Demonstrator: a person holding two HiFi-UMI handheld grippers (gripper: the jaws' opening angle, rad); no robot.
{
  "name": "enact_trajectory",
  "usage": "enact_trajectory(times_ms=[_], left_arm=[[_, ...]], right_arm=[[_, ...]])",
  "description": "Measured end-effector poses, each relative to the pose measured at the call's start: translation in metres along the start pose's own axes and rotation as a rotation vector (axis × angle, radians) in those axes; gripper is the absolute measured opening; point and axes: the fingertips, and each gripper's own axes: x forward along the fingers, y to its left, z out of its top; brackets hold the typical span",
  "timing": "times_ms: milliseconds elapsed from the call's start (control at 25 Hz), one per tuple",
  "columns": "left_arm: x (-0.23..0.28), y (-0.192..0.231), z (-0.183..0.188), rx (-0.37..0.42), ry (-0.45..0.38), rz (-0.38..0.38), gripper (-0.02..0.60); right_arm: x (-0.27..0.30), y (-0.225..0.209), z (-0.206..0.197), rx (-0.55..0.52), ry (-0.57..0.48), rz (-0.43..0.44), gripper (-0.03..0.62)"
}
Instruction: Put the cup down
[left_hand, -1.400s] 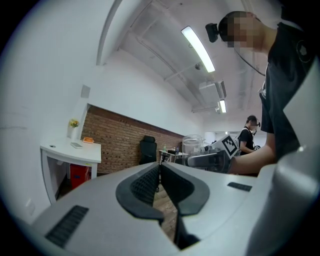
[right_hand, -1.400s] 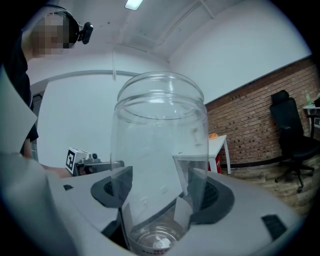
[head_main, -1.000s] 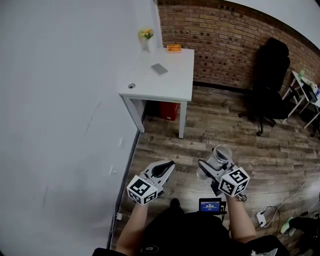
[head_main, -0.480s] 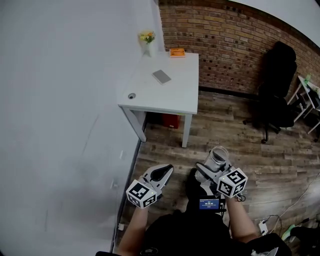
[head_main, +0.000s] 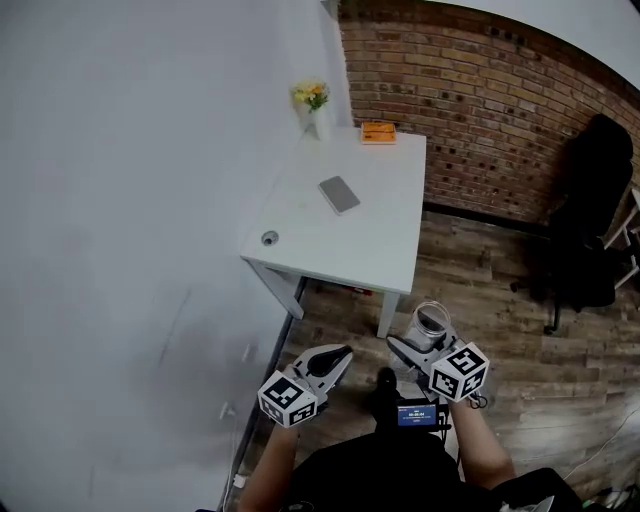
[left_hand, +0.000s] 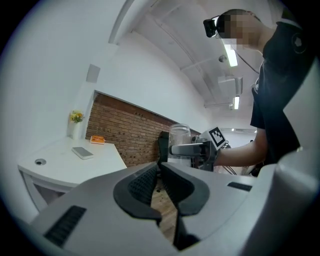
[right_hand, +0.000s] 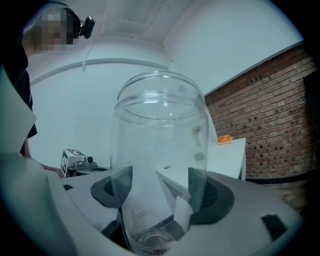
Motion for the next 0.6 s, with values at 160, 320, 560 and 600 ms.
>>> enact_trajectory(times_ms=[160,320,560,600], left_arm=[[0.05,0.058,0.031,0.007,-0.018,0.042,0.019],[0.091,0.102,0.06,0.003,-0.054,0.091,0.039],[0.135,0.137,0.078,0.001,-0.043,0.097,0.067],[0.139,0.14,0.079,-0.001,-0.039,0.098,0.067]], right_arm=[[0.043,-0.053,0.028,-0.003,0.014,0.038,0.356],[0.071,-0.094,0.051,-0.001,0.029,0.071,0.356],[0.106,-0.14,0.073,0.01,0.028,0.097,0.356],[0.11,-0.145,0.075,0.014,0.028,0.102,0.356]])
